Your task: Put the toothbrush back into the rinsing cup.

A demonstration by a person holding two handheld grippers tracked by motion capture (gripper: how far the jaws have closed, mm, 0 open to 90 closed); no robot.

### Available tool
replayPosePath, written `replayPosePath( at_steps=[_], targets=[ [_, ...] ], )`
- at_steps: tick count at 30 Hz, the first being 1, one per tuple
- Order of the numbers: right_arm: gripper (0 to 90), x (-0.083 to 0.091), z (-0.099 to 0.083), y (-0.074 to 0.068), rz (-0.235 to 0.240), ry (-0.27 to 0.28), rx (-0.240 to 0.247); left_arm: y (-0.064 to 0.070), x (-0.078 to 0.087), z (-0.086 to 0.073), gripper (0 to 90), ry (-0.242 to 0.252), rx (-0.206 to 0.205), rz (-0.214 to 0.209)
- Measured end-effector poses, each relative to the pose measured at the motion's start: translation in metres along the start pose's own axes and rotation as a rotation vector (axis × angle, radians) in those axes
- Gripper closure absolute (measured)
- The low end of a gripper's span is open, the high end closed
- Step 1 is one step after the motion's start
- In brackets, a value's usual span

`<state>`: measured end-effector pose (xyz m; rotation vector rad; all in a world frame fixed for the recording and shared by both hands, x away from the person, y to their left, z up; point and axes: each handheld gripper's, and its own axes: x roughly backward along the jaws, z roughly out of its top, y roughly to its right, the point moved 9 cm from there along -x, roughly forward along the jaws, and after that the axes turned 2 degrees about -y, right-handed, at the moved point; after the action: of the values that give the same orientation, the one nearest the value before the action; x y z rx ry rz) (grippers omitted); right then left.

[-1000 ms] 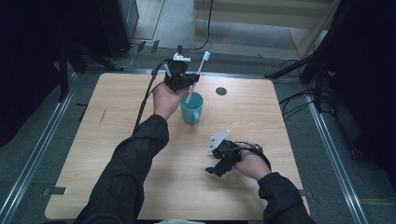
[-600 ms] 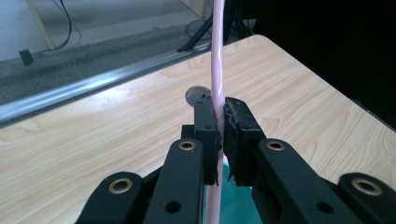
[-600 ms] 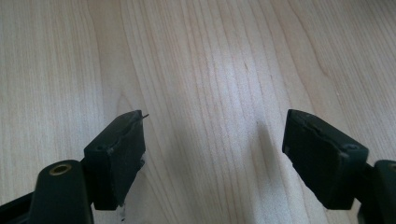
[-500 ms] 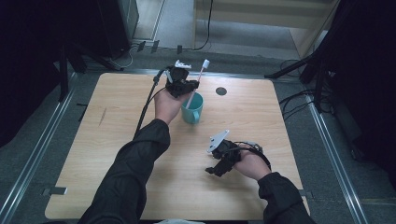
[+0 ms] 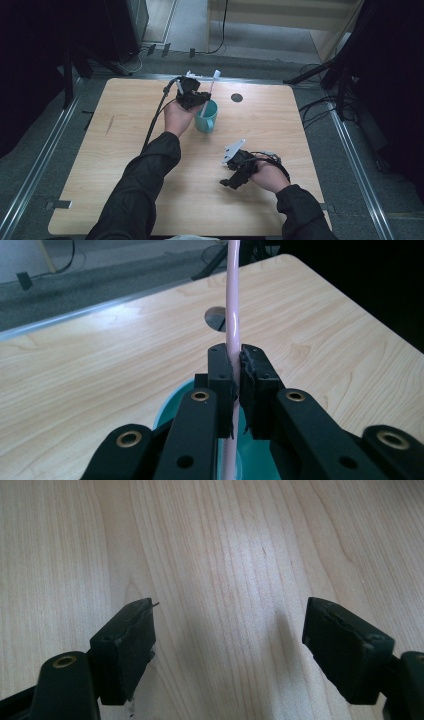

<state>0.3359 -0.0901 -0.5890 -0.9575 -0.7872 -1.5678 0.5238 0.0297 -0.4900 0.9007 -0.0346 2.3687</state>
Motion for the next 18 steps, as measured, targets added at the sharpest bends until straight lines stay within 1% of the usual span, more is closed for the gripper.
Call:
replayPosePath(
  at_steps=[3,5,8,13,18],
  targets=[
    [21.2,0.0,0.0,0.0,0.001,0.0,-0.001,0.001,-0.002,-0.004,84.2,-0.008,0.003,0.0],
    [21.2,0.0,0.0,0.0,0.002,0.0,-0.003,0.0,-0.004,-0.008,84.2,-0.023,0.007,-0.001],
    [21.2,-0.001,0.0,0.0,0.002,-0.001,0.0,-0.001,-0.006,-0.014,84.2,-0.051,-0.009,0.009],
    [21.2,-0.001,0.0,0.0,0.002,-0.001,0.0,-0.001,-0.009,-0.017,84.2,-0.063,-0.003,0.003],
    [21.2,-0.001,0.0,0.0,0.002,-0.001,0.001,-0.001,-0.012,-0.021,84.2,-0.079,-0.003,0.006]
  ],
)
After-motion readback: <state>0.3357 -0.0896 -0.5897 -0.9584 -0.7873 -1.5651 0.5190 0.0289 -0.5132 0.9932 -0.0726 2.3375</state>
